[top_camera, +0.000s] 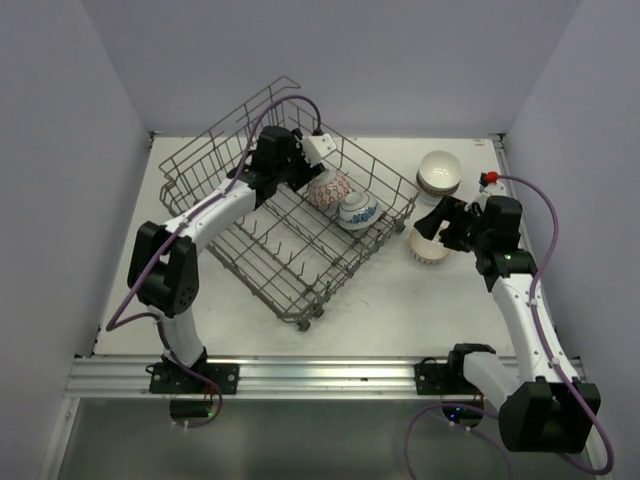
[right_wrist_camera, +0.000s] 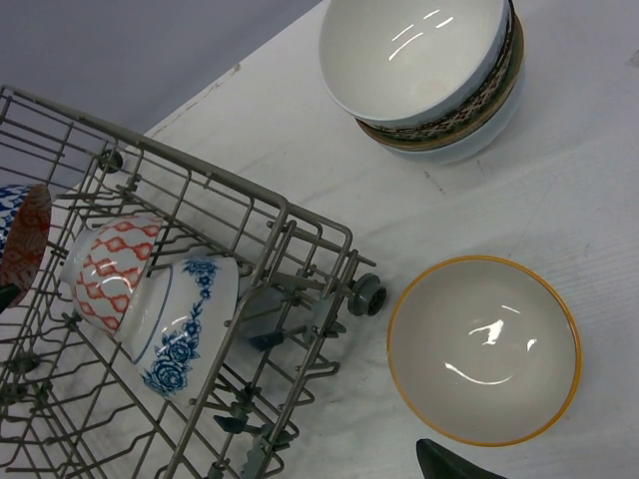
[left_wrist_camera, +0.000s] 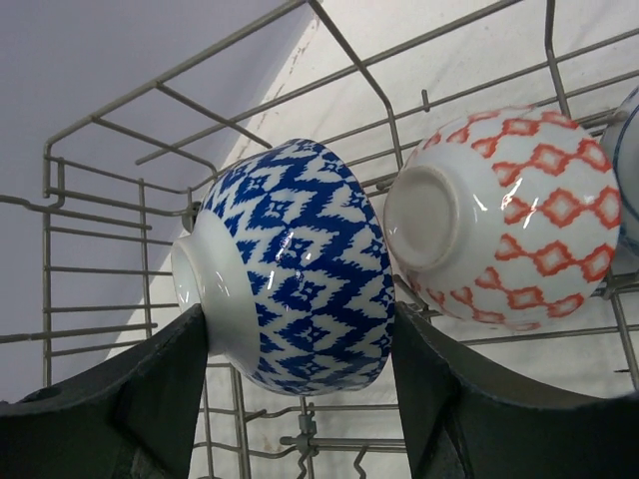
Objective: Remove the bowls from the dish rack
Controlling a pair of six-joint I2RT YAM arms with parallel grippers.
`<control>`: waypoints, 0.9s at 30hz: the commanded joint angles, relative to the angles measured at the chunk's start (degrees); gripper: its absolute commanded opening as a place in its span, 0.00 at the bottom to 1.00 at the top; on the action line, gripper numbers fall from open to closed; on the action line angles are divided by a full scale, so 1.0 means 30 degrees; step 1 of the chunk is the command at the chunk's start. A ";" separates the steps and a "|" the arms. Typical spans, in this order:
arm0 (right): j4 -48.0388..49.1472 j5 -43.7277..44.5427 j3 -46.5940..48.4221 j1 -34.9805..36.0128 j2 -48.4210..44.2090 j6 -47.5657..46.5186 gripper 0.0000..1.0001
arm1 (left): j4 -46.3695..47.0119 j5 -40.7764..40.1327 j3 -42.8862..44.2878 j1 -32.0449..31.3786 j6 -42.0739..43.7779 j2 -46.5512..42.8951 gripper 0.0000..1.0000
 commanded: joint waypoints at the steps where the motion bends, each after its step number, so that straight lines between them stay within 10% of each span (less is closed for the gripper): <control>1: -0.0054 0.0312 0.0655 0.0080 -0.0439 -0.0305 0.81 | 0.1646 -0.2259 0.0235 -0.0635 -0.1476 -0.2281 0.16; 9: -0.0465 0.1044 0.1006 0.0080 -0.0703 -0.0569 0.80 | 0.1057 -0.0861 -0.2276 -0.0577 -0.8098 -0.6617 0.18; 14: -0.0085 0.0810 0.0831 0.0080 -0.1317 -0.0482 0.80 | 0.1492 0.4606 -0.5440 0.1468 -1.4850 -0.9694 0.19; 18: 0.0587 0.0345 0.0772 0.0080 -0.1582 -0.0219 0.80 | 0.8800 1.1139 -1.1439 0.4166 -1.8997 -1.2708 0.24; 27: 0.2054 -0.1415 0.1942 0.1393 -0.1144 0.1569 0.80 | 2.4616 1.6716 -1.7165 0.4900 -2.9746 -1.1199 0.25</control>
